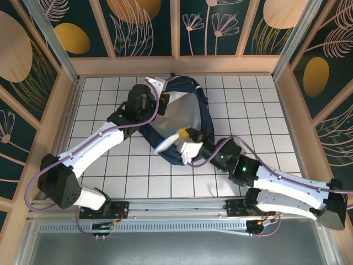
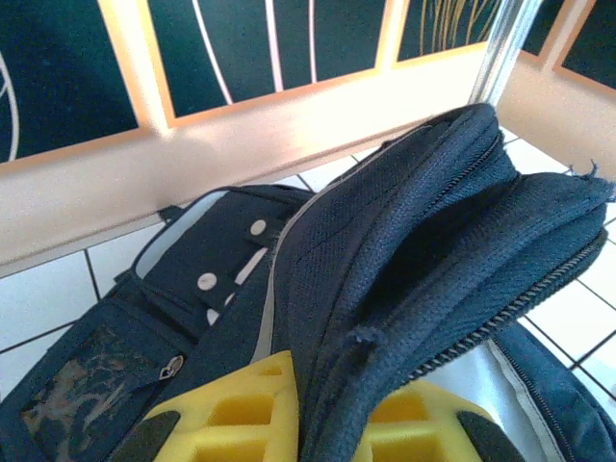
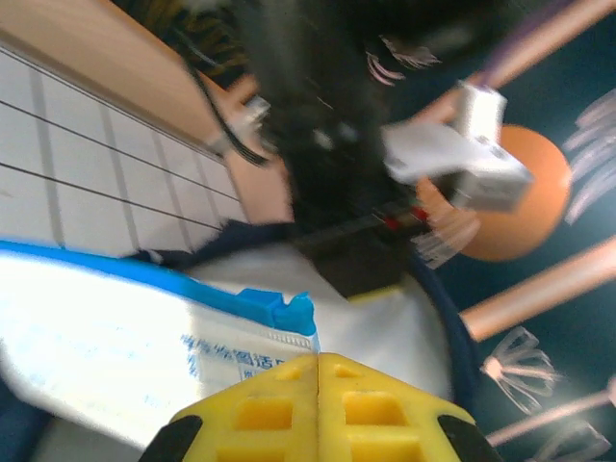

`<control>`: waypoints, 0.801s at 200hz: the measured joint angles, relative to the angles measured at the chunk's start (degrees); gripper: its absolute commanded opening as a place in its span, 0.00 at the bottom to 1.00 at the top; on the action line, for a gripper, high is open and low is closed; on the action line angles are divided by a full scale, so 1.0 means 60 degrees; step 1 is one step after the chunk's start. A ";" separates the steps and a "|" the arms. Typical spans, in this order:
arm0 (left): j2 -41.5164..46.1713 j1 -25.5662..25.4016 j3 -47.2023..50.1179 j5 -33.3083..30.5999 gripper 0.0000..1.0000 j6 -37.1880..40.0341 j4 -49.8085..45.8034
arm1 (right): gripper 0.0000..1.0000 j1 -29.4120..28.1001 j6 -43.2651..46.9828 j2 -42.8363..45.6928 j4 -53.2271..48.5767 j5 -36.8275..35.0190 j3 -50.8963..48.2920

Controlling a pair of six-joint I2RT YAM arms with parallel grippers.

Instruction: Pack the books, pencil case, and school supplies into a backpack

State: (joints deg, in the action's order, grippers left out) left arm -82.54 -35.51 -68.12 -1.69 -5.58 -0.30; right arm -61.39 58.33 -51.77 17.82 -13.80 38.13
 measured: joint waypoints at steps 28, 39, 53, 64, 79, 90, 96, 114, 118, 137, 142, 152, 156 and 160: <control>-0.0058 -0.0004 -0.0033 0.0233 0.00 -0.0007 -0.0022 | 0.00 0.1410 0.0368 -0.0667 0.0608 0.0193 0.0324; -0.0087 -0.0004 -0.0047 0.0302 0.00 -0.0018 -0.0022 | 0.00 0.1861 0.0637 -0.1155 0.0994 0.0160 0.0357; -0.0124 0.0000 -0.0062 0.0401 0.00 -0.0040 -0.0018 | 0.00 0.2229 0.0994 -0.1960 0.1508 -0.0328 0.0353; -0.0160 0.0000 -0.0091 0.0463 0.00 -0.0047 -0.0040 | 0.00 0.2379 0.1096 -0.2667 0.1905 -0.0831 0.0353; -0.0226 0.0000 -0.0149 0.0506 0.00 -0.0109 -0.0066 | 0.00 0.2437 0.1126 -0.3406 0.2113 -0.1348 0.0291; -0.0244 0.0000 -0.0149 0.0554 0.00 -0.0149 -0.0073 | 0.00 0.2379 0.1086 -0.3654 0.2149 -0.1497 0.0127; -0.0251 -0.0004 -0.0149 0.0579 0.00 -0.0168 -0.0066 | 0.00 0.2306 0.1056 -0.3719 0.2178 -0.1563 0.0029; -0.0266 0.0000 -0.0149 0.0670 0.00 -0.0186 -0.0076 | 0.00 0.1836 0.1045 -0.3821 0.2208 -0.1810 -0.0226; -0.0270 0.0000 -0.0149 0.0685 0.00 -0.0189 -0.0080 | 0.00 0.1665 0.1045 -0.3869 0.2189 -0.1847 -0.0255; -0.0291 -0.0004 -0.0168 0.0710 0.00 -0.0255 -0.0175 | 0.00 0.0958 0.0925 -0.4087 0.1847 -0.1767 -0.0255; -0.0299 0.0000 -0.0171 0.0710 0.00 -0.0270 -0.0186 | 0.00 0.0783 0.0849 -0.4178 0.1698 -0.1716 -0.0233; -0.0313 0.0000 -0.0204 0.0710 0.00 -0.0313 -0.0215 | 0.00 0.0550 0.0605 -0.4441 0.1392 -0.1632 -0.0098; -0.0328 0.0000 -0.0215 0.0710 0.00 -0.0328 -0.0215 | 0.00 0.0484 0.0488 -0.4583 0.1224 -0.1606 0.0000; -0.0346 -0.0004 -0.0237 0.0710 0.00 -0.0346 -0.0222 | 0.00 0.0426 0.0368 -0.4736 0.1042 -0.1545 0.0120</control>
State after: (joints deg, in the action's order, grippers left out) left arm -84.62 -35.53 -69.54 2.57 -7.66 -1.63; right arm -58.83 60.53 -80.18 24.08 -23.07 38.85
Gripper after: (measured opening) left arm 0.101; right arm 0.050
